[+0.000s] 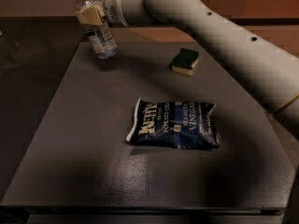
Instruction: Place blue plastic bottle upright
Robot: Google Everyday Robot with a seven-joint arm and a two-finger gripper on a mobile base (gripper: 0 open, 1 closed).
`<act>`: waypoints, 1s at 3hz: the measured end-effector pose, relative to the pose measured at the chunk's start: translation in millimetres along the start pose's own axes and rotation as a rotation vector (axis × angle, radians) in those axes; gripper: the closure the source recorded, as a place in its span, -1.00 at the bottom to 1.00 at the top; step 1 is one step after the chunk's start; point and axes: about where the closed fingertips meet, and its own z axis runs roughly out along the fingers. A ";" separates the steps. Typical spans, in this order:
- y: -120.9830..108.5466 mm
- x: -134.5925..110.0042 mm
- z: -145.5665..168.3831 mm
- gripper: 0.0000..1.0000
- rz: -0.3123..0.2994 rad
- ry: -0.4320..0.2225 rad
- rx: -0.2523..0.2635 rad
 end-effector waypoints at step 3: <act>6.9 1.5 -4.3 1.00 -0.022 -0.180 0.004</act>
Offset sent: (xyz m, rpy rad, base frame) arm -0.0077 -0.0067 0.0096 0.1512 -0.1693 -0.0090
